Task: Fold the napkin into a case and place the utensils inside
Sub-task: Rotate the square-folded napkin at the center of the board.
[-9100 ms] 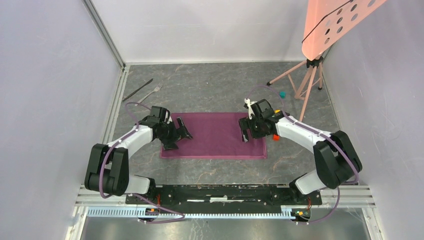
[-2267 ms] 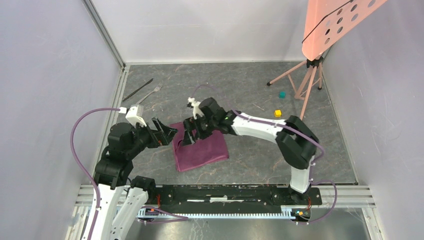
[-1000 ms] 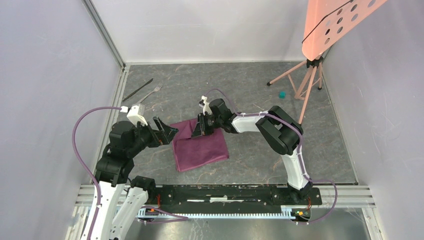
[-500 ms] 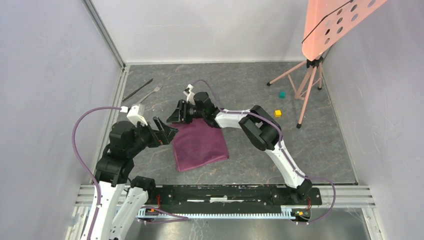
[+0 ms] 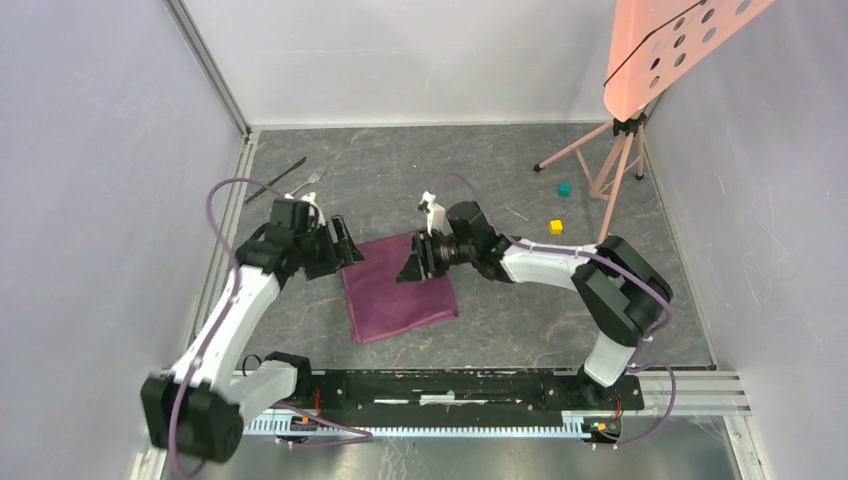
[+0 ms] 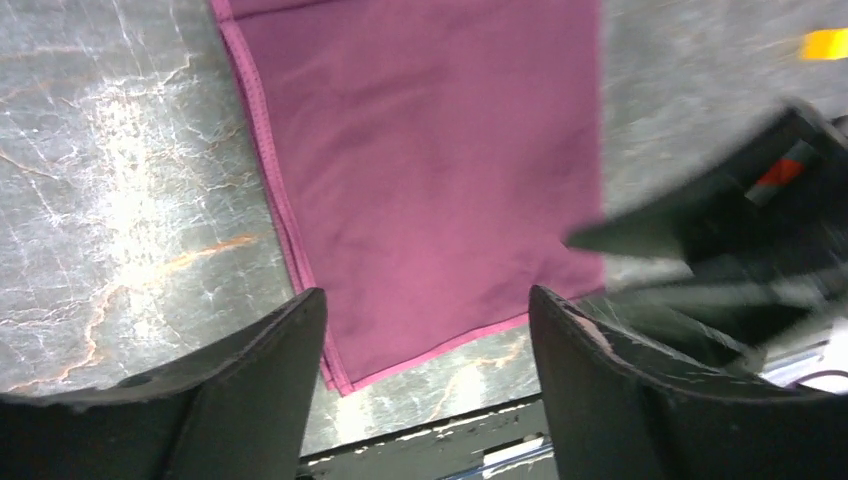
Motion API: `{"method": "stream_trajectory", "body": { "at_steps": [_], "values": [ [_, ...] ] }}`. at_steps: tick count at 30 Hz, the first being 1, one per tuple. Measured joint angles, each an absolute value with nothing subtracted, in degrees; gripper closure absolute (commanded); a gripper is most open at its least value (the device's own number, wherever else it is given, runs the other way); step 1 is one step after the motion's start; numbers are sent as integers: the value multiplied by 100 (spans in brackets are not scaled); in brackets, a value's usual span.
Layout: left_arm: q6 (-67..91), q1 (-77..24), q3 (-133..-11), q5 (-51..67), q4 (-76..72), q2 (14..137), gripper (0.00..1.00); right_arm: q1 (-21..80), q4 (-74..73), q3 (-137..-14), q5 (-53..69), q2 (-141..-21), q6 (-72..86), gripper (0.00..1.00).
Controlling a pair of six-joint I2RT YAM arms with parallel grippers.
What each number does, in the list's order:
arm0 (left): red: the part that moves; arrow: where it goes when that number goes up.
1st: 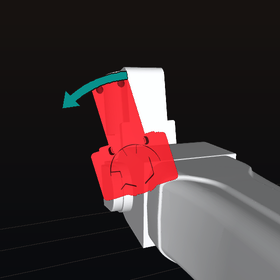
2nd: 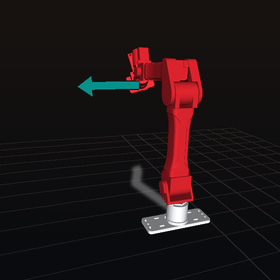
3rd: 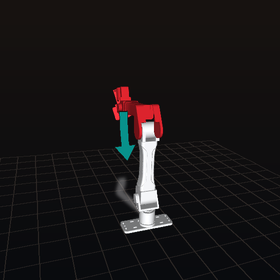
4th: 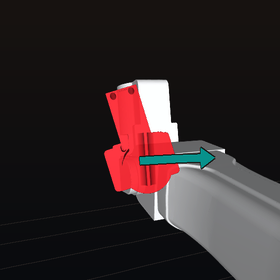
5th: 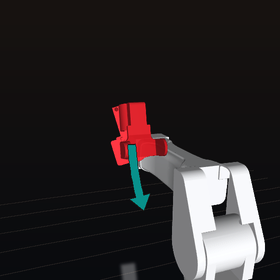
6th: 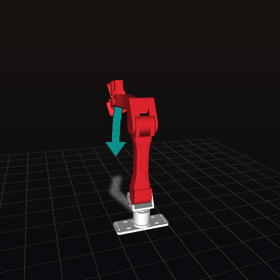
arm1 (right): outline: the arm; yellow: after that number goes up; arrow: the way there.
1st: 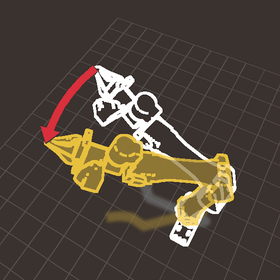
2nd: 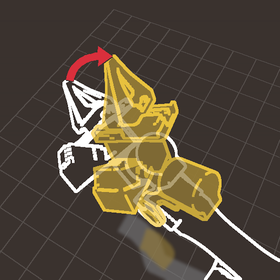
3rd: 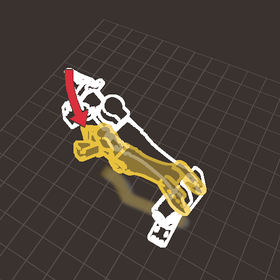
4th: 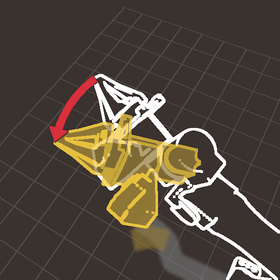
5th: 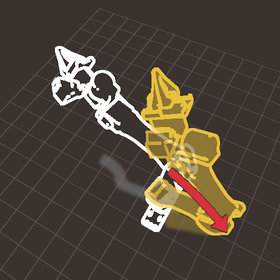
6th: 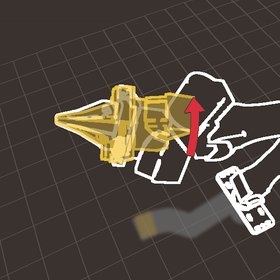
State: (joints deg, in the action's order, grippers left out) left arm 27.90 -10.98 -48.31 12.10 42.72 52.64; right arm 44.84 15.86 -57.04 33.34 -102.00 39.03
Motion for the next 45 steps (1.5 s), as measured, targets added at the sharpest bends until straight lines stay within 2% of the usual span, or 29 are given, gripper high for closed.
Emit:
{"method": "stream_trajectory", "body": {
  "at_steps": [3,6,8,10,16,22,26,32,40,45],
  "values": [
    [2797,-1087,-4941,1201,4147,6488,42,4501,1549,-5098,3474,-9843,3616,63],
    [2816,-1061,-5100,1194,4012,7561,51,4525,1496,-4781,3599,-9821,3422,72],
    [2836,-1057,-5210,1199,3903,8014,55,4517,1483,-4646,3675,-9821,3330,74],
    [2847,-1057,-5428,1194,3830,8433,55,4488,1581,-4525,3774,-9821,3288,74],
    [2976,-989,-5673,919,3395,9139,55,4359,2097,-3977,4003,-9793,3350,64],
    [2982,-788,-5900,491,3284,9841,55,4344,2215,-3531,4027,-9686,3306,60],
    [2991,-740,-6034,333,3282,9898,55,4344,2123,-3516,3931,-9483,3159,60],
    [2993,-742,-6093,370,3306,9845,45,4344,1745,-3752,3750,-9400,2926,54],
    [3013,-694,-6235,609,3275,10103,45,4344,1697,-3905,3627,-9529,2877,53],
    [3068,-591,-6342,517,3310,10204,45,4344,1682,-3570,3310,-9533,2665,54]
  ]
}}
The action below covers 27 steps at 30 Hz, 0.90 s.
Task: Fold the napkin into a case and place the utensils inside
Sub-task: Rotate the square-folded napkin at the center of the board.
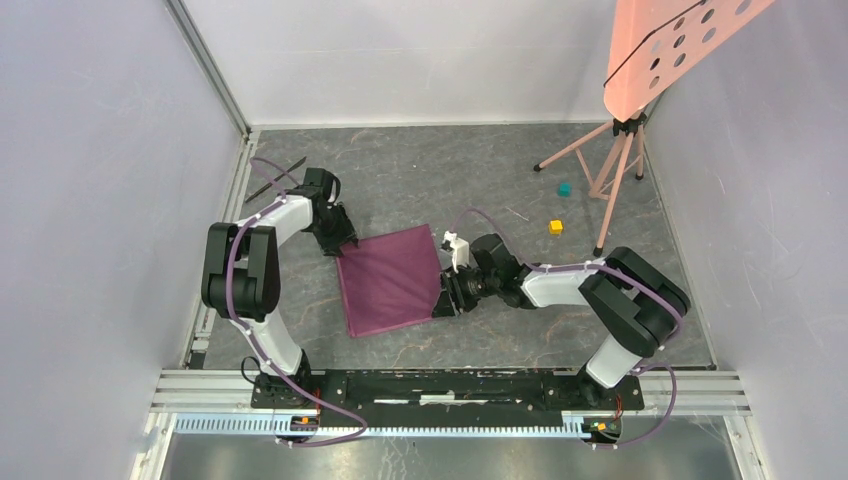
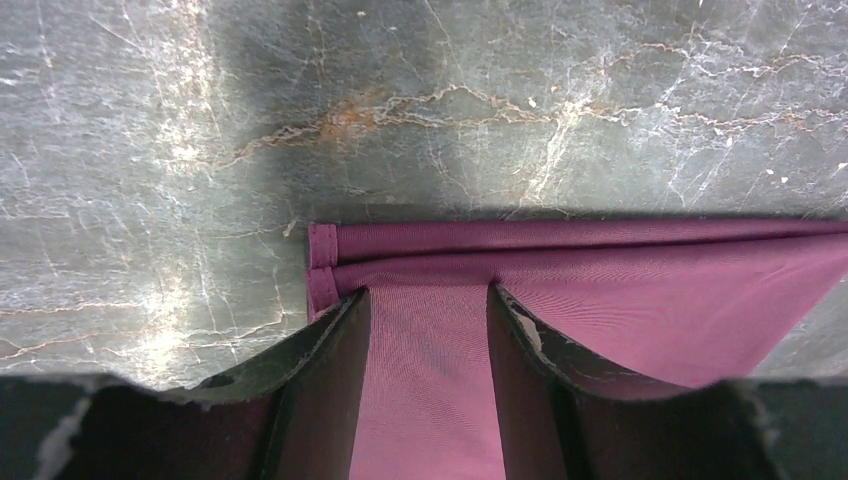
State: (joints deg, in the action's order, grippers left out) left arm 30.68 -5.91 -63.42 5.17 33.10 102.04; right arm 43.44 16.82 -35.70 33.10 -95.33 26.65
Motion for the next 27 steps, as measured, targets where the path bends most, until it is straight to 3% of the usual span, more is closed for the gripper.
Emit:
{"method": "stream_trajectory", "body": {
  "at_steps": [7,12,20,25,27],
  "values": [
    [3061,-587,-6390,451,3437,10197,40,4480,563,-3586,2528,-8523,2110,39],
    [3046,-582,-6418,576,3610,10101,29,4488,202,-4244,2506,-8639,1931,41],
    [2838,-580,-6862,928,3881,9880,14,4565,1087,-4436,2976,-9782,2414,50],
    [2696,-580,-6823,1378,3970,9327,11,4357,816,-4285,2530,-9675,2058,52],
    [2650,-582,-6726,1538,4003,9050,9,4141,489,-4412,1968,-9592,1802,49]
  ]
}}
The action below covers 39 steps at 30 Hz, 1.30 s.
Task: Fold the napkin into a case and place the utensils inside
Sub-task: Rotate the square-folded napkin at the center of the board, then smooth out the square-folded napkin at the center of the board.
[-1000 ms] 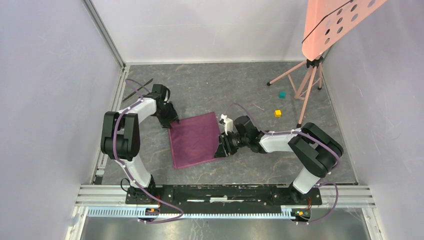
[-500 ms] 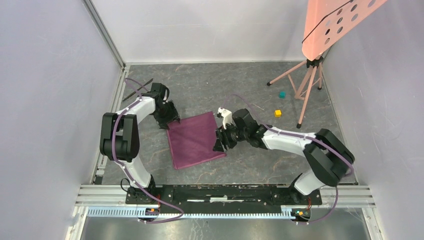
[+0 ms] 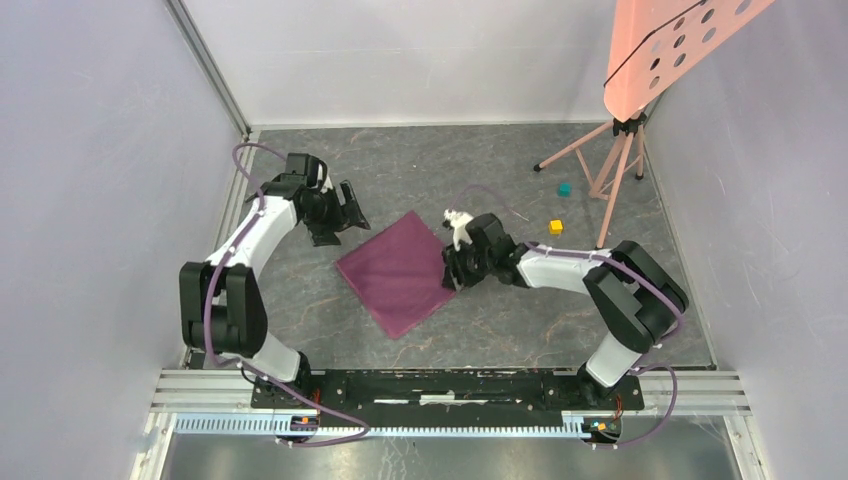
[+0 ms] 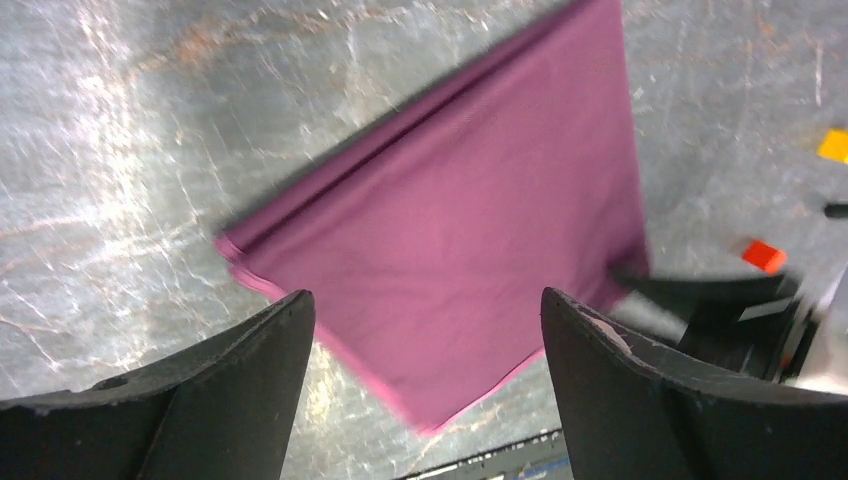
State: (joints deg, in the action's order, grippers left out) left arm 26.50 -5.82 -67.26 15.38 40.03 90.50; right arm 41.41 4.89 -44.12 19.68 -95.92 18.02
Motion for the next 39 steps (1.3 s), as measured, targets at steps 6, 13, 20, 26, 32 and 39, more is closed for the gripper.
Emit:
{"method": "stream_trajectory", "body": {
  "at_steps": [6,13,20,26,32,39],
  "values": [
    [2646,-666,-6392,1774,4029,8600,7,3649,-1111,-5763,80,-9828,1076,34],
    [2663,-1098,-6318,1640,3765,9207,7,3704,-952,-6886,1398,-9918,1175,32],
    [2670,-1682,-5905,1116,3597,9557,12,3739,-340,-4917,2392,-9511,1811,32],
    [2670,-1791,-5623,644,3760,9502,15,3736,32,-4539,2703,-9317,2045,32],
    [2661,-1881,-5489,666,3905,9413,29,3739,530,-4504,2974,-9317,2169,33],
    [2644,-1894,-5548,650,4086,9561,57,3739,749,-4399,2989,-9317,2097,33]
  ]
}}
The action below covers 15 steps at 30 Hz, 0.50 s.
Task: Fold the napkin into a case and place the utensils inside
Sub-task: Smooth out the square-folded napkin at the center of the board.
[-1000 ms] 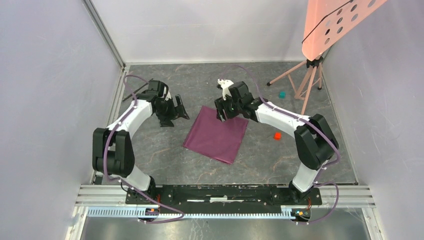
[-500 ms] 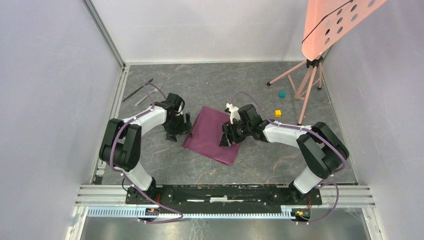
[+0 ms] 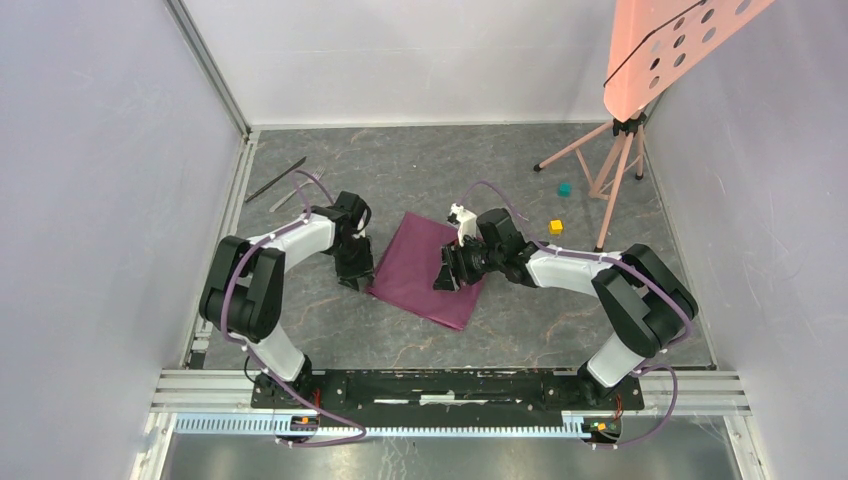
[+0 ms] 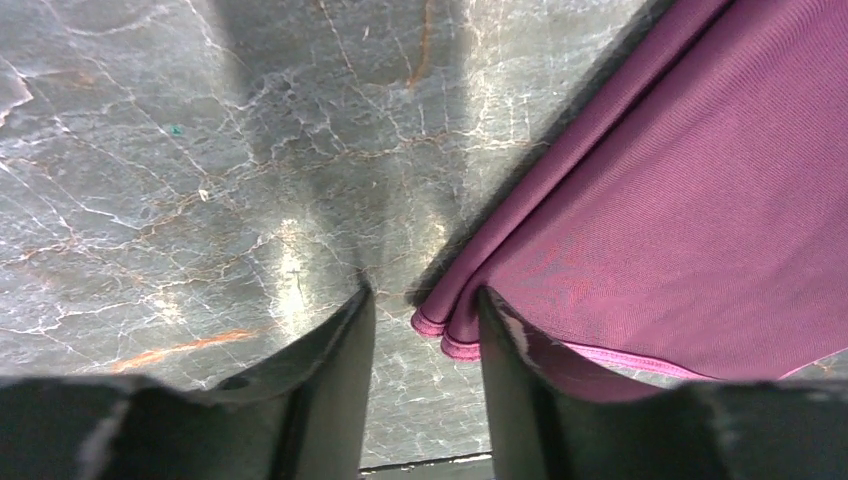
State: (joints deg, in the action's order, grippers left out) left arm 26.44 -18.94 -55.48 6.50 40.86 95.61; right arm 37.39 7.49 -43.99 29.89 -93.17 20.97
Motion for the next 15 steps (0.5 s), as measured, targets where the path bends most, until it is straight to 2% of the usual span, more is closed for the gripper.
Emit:
{"method": "stream_trajectory", "body": {
  "at_steps": [6,12,14,15],
  "values": [
    [2659,-1909,-5365,836,3981,9465,69,3732,652,-4399,2790,-9317,1883,32],
    [3238,-2394,-4539,1750,3330,9002,83,3623,552,-4399,2644,-9317,1745,32],
    [3538,-2646,-4224,1990,3072,8796,83,3527,491,-4401,2593,-9317,1704,32],
    [3691,-2753,-4075,2058,2967,8676,79,3472,460,-4401,2554,-9317,1680,32]
  ]
}}
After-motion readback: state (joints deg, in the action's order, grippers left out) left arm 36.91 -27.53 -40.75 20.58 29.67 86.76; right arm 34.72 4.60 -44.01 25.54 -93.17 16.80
